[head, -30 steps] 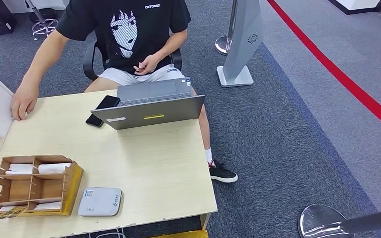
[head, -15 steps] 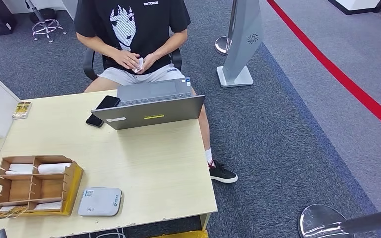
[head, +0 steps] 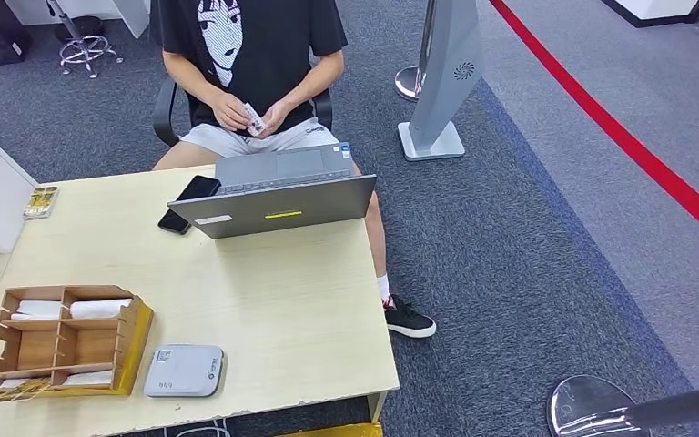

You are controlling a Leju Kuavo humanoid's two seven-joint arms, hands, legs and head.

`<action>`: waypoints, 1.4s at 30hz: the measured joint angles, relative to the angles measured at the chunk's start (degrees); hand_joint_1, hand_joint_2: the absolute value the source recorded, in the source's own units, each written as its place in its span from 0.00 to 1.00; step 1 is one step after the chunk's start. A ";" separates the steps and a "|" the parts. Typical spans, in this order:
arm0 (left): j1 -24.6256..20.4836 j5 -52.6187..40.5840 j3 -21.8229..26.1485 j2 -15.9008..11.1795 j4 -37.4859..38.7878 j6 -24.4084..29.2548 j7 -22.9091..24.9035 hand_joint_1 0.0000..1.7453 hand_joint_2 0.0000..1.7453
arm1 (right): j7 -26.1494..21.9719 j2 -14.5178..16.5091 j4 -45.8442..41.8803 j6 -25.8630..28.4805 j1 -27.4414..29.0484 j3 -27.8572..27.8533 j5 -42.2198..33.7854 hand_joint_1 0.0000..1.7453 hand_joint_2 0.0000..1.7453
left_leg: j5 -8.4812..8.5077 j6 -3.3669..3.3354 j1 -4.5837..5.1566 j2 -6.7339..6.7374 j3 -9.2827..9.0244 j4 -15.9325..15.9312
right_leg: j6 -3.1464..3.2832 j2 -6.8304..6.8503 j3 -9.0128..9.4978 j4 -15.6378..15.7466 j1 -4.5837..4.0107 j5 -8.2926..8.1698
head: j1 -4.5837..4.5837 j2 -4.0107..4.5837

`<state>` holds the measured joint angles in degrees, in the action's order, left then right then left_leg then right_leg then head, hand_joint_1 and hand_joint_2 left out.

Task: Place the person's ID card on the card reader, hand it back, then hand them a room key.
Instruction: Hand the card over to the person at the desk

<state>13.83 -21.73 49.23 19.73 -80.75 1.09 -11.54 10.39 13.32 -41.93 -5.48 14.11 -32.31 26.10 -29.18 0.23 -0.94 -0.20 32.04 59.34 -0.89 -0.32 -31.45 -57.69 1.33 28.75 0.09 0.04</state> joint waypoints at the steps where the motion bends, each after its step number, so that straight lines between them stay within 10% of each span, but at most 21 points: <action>1: -0.42 -1.13 1.08 0.00 1.51 -0.35 -0.12 0.00 1.00 | -0.12 0.06 0.08 -0.10 -0.14 -0.39 0.05 0.00 1.00 | 0.00 0.00 0.00 0.00 0.00 0.00 | 0.00 0.00 0.01 0.00 0.00 0.00 | 0.00 0.00; 20: -6.78 -21.59 16.64 -1.26 23.55 -5.73 5.25 0.00 1.00 | -2.59 0.25 3.45 -0.13 -2.09 -3.78 2.05 0.00 1.00 | -0.01 0.00 0.00 0.00 -0.01 0.00 | 0.00 0.00 0.03 0.00 0.00 0.00 | -0.01 0.00; 29: -8.14 -31.32 19.53 -5.39 36.18 -4.38 9.10 0.00 1.00 | -5.52 -1.69 9.47 1.47 -4.42 -3.77 1.92 0.00 1.00 | -0.01 0.01 0.00 0.00 -0.02 0.00 | 0.05 0.01 0.02 0.00 0.00 0.03 | -0.01 0.00; 42: -13.45 -35.79 19.66 -13.38 60.03 2.70 1.40 0.00 1.00 | -11.74 -5.94 21.83 4.80 -9.21 -2.28 0.96 0.00 1.00 | -0.01 0.01 0.00 -0.01 -0.06 0.00 | 0.05 0.01 0.06 0.00 0.00 0.03 | -0.02 0.00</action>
<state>0.38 -57.52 68.89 6.35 -20.72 3.79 -10.14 -1.36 7.38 -20.10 -0.68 4.90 -34.59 27.06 -29.19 0.24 -0.94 -0.21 31.98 59.35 -0.84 -0.31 -31.39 -57.69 1.32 28.78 0.08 0.04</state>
